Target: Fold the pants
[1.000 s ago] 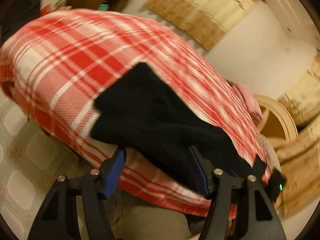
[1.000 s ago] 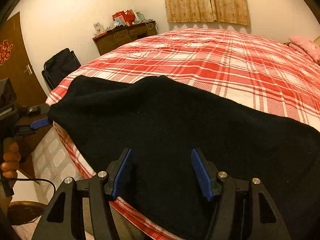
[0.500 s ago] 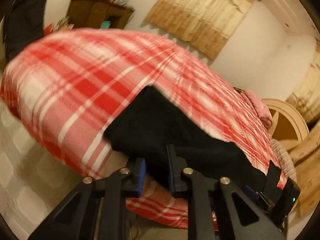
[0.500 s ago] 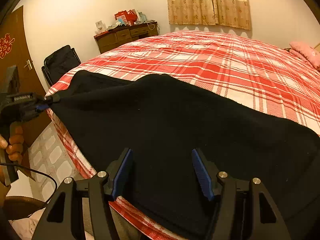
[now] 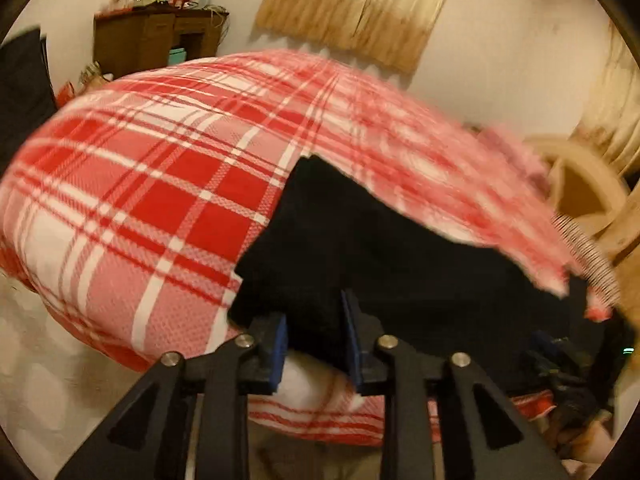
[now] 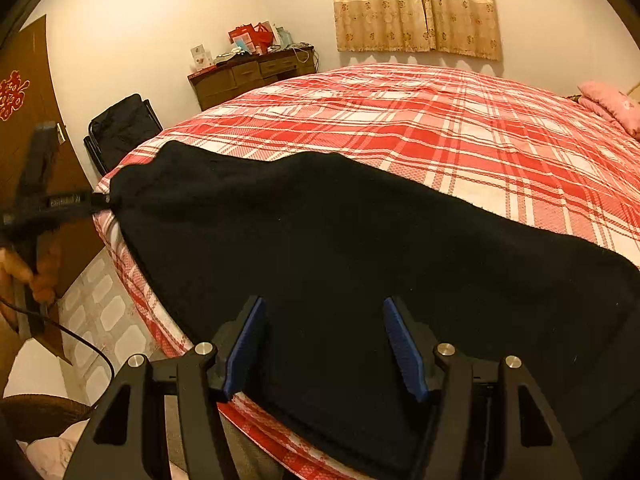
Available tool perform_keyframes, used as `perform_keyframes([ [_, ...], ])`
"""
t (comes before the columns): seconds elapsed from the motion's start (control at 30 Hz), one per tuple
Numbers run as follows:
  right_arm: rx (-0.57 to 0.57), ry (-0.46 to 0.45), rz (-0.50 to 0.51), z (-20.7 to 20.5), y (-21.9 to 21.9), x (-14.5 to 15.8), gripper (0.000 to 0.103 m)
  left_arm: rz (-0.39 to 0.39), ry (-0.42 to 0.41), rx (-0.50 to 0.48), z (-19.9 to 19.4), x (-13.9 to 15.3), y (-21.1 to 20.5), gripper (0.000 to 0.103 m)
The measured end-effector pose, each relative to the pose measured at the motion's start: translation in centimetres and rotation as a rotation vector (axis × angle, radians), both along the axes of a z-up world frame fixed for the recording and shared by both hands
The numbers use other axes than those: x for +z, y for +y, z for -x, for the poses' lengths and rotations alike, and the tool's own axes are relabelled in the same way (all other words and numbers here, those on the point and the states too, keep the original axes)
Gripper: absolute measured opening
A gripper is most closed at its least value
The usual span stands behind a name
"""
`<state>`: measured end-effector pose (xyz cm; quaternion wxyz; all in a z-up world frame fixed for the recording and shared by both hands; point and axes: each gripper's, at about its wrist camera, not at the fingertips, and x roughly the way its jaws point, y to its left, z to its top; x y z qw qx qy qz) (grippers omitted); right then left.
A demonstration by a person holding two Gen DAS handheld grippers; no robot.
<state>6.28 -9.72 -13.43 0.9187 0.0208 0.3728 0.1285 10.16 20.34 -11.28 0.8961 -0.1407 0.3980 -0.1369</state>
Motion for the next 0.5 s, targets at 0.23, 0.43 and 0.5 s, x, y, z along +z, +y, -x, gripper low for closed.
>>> perform_keyframes([
  [0.23, -0.022, -0.048, -0.033, 0.5, -0.5, 1.5, 0.065, -0.158, -0.147, 0.253, 2.0, 5.7, 3.9, 0.071],
  [0.43, 0.016, -0.071, -0.079, -0.3, 0.6, 2.5, 0.065, -0.305, -0.266, 0.159, 1.9, 7.2, -2.5, 0.071],
  [0.5, 0.042, -0.021, -0.059, -0.6, 1.3, 1.6, 0.065, -0.366, -0.275, 0.093, 1.3, 6.0, -5.6, 0.071],
])
